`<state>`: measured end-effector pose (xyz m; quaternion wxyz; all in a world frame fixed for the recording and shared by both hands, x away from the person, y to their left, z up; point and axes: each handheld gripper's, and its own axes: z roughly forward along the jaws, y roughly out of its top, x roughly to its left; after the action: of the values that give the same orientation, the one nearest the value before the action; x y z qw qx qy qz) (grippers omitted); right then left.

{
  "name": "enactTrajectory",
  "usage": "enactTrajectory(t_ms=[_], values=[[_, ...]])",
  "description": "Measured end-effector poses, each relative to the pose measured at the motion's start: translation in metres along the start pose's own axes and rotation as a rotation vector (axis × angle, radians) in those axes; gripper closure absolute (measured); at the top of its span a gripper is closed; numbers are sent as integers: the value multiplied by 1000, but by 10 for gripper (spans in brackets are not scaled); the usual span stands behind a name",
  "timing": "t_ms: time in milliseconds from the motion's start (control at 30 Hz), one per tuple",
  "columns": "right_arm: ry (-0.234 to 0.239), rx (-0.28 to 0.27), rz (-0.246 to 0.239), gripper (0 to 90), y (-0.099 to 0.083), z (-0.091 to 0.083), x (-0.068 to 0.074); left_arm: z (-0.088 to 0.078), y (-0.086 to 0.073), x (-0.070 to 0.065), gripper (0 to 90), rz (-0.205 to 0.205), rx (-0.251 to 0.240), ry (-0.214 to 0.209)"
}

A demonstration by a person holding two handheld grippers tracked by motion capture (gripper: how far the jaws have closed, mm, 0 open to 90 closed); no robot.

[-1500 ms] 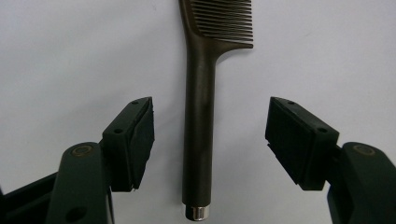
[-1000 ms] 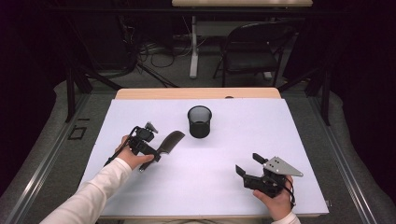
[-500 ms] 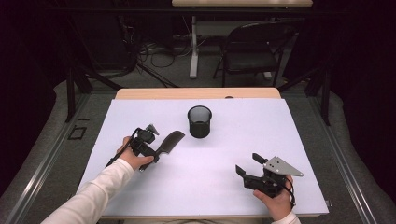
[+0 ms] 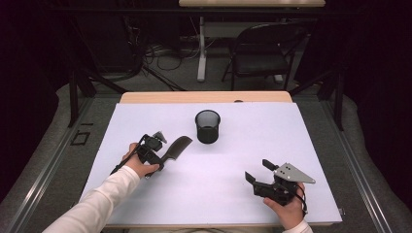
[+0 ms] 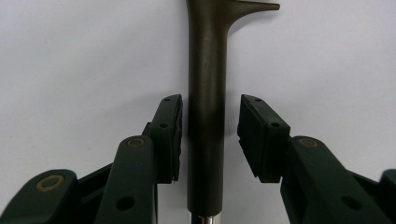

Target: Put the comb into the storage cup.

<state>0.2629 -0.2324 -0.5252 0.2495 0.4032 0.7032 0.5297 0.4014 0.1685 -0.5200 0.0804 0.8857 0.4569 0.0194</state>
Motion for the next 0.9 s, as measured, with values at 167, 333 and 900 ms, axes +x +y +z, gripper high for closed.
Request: enactTrajectory(t_ms=[167, 333, 900], values=[[1, 0, 0, 206, 0, 0, 0, 0, -1, 0, 624, 2, 15, 5], [2, 1, 2, 206, 0, 0, 0, 0, -1, 0, 643, 9, 20, 17], [2, -1, 0, 206, 0, 0, 0, 4, -1, -4, 681, 14, 34, 38]])
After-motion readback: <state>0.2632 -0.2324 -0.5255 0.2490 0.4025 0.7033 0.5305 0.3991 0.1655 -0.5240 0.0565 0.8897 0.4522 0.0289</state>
